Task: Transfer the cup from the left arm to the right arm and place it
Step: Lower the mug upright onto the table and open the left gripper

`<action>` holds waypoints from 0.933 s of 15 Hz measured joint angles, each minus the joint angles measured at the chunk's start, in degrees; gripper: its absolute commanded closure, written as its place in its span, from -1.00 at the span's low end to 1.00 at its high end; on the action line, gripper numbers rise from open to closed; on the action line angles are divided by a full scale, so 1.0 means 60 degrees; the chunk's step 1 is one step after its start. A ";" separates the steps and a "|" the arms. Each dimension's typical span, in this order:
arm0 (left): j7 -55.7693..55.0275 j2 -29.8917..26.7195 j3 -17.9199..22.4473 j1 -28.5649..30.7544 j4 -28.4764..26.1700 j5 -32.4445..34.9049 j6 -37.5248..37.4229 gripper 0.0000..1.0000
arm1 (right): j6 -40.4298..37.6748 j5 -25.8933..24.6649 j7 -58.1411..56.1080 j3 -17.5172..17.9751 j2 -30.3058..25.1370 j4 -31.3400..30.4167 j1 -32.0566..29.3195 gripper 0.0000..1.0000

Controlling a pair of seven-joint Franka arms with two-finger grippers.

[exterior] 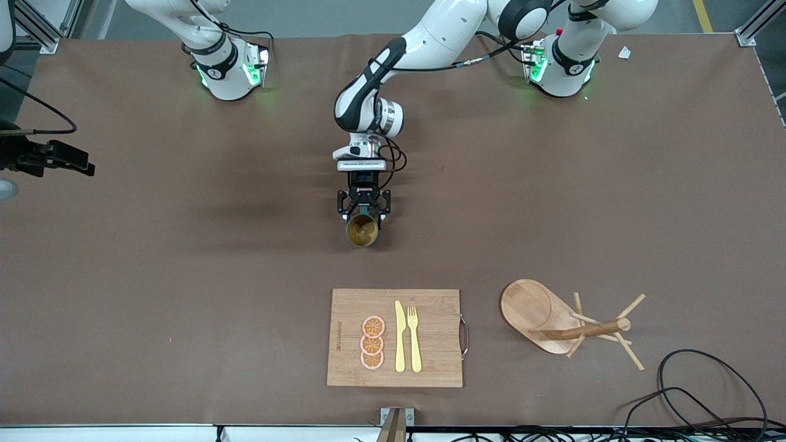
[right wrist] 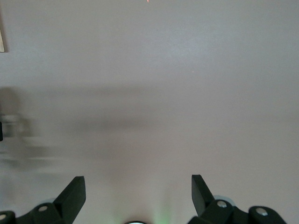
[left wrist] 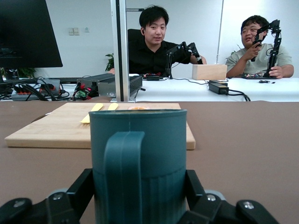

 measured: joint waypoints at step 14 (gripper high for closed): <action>-0.1064 0.0126 -0.1028 -0.0572 0.0171 -0.1209 -0.1257 -1.00 | -0.0280 0.0022 0.1094 0.0175 -0.0001 0.0000 0.0176 -1.00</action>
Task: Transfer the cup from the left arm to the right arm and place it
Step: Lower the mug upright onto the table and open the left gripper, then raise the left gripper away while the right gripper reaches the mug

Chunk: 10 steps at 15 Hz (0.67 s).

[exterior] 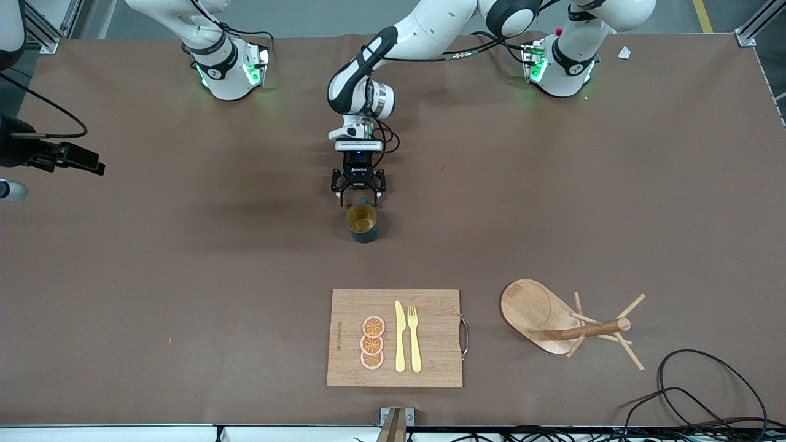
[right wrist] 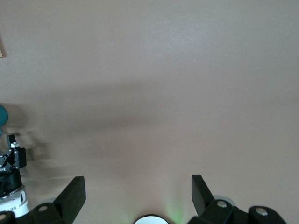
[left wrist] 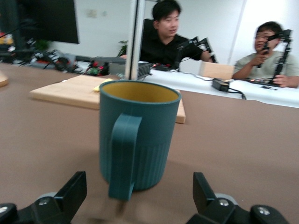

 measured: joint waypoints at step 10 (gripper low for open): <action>0.2011 -0.2634 -0.0503 0.0000 0.0242 -0.4854 -0.0360 -1.00 | 0.0979 0.0144 0.1089 0.0045 0.0445 -0.0535 0.1057 -1.00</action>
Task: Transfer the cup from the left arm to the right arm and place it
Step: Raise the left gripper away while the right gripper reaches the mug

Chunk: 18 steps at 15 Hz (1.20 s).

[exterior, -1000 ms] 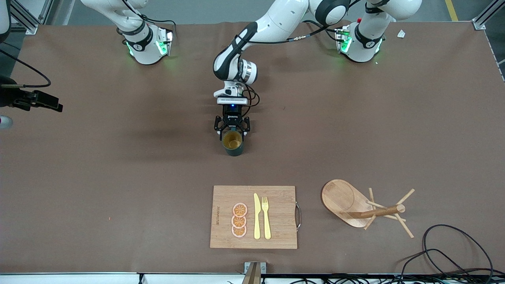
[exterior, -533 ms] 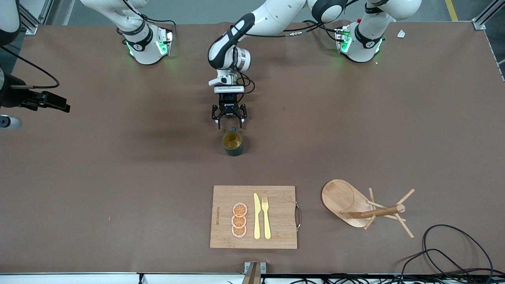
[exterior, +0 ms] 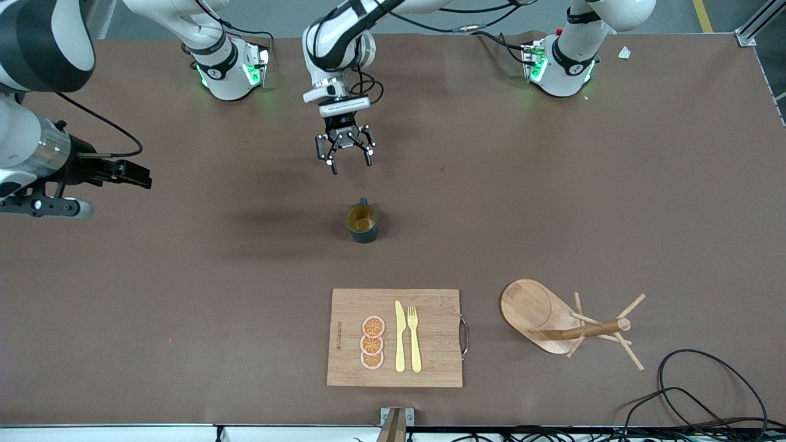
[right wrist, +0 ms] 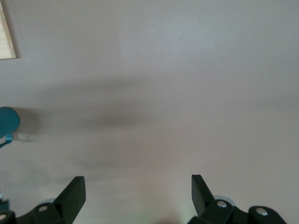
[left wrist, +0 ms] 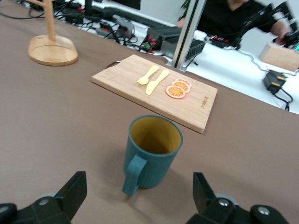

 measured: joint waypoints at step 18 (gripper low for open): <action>1.1107 -0.2865 0.0001 0.7366 0.0045 -0.6299 0.0261 -1.00 | 0.4298 0.0746 0.3801 0.0054 0.0015 -0.2927 0.2337 -1.00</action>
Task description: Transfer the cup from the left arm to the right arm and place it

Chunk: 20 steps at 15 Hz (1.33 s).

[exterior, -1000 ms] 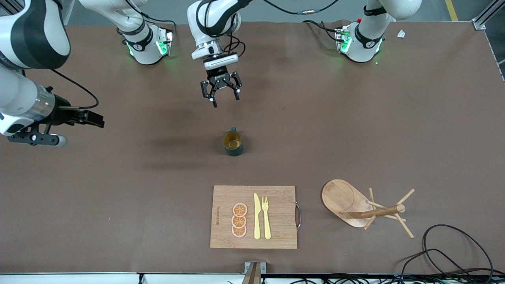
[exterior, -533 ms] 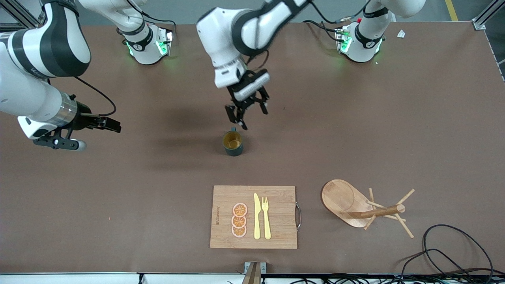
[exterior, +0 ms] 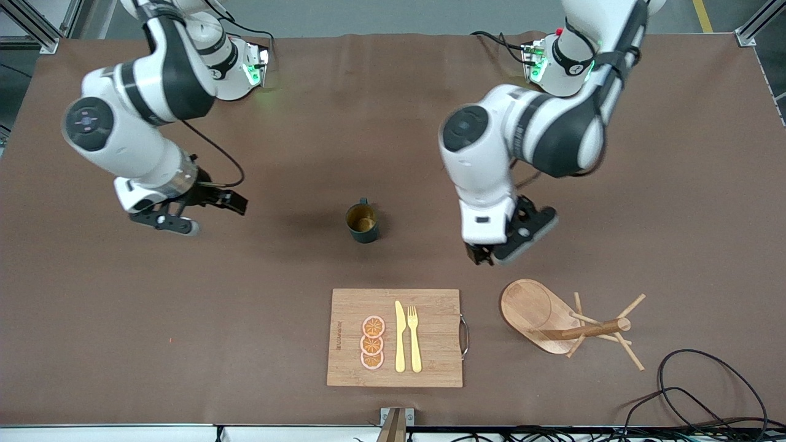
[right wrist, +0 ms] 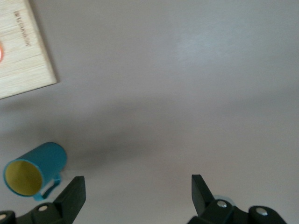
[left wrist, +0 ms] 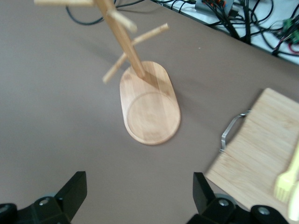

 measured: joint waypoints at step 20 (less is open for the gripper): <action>0.8124 -0.2298 0.0007 0.3504 0.0611 -0.3640 -0.2604 -1.00 | 0.3991 -0.0007 0.3742 -0.0129 0.3331 0.0206 0.3720 -0.18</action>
